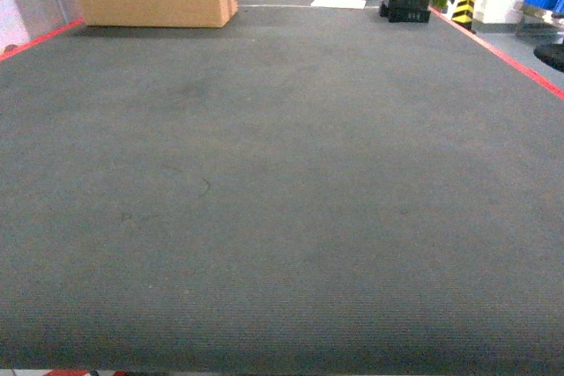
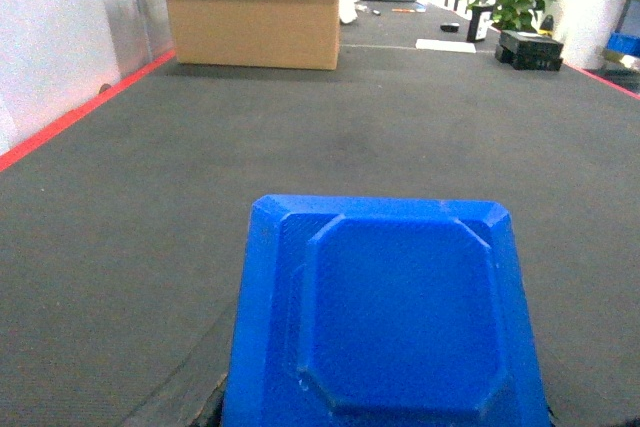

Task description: Sort blue parts and orange caps into right shelf containers

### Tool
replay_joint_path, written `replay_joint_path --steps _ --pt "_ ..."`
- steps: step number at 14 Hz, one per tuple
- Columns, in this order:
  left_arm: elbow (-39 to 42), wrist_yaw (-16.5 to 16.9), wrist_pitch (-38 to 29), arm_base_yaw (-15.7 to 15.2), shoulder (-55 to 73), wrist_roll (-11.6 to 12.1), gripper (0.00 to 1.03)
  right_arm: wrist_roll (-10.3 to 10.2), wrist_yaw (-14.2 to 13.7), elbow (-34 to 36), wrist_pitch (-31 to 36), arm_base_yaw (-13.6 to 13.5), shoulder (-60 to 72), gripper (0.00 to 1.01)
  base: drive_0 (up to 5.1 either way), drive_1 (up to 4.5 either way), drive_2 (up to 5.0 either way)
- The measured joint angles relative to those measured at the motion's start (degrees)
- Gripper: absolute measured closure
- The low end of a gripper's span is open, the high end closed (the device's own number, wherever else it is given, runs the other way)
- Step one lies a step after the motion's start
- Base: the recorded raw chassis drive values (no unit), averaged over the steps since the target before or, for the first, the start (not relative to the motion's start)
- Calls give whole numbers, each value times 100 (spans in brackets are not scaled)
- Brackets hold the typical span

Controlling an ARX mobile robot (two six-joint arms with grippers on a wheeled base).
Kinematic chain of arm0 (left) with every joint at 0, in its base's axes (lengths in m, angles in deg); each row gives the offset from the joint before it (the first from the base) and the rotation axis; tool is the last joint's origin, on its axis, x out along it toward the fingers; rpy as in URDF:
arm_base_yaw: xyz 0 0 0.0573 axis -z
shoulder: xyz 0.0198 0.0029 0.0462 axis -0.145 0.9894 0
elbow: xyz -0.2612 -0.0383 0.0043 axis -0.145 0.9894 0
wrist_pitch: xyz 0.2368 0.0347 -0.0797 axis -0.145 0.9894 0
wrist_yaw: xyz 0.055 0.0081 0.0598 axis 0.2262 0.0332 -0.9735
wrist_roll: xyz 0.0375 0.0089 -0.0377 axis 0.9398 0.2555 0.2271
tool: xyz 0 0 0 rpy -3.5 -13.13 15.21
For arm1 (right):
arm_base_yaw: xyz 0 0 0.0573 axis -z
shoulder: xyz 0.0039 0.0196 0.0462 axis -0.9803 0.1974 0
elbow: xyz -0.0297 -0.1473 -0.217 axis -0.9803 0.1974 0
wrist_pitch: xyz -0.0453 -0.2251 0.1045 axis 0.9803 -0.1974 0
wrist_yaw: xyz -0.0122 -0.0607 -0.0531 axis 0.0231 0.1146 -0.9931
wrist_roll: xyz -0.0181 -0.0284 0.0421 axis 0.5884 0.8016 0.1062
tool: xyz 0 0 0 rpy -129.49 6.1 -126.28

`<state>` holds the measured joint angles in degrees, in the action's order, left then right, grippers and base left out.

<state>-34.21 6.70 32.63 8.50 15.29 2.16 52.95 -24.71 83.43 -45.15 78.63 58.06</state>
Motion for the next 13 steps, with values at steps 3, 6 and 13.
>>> replay_joint_path --steps 3,6,13 --pt "240 -9 48 0 -422 0 59 2 0 229 -52 0 -240 57 0 0 0" --pt "238 -9 1327 0 -1578 -7 59 2 0 229 -20 0 -249 57 0 0 0" --pt "238 -2 1316 0 -1572 -4 59 2 0 229 -15 0 -249 57 0 0 0"
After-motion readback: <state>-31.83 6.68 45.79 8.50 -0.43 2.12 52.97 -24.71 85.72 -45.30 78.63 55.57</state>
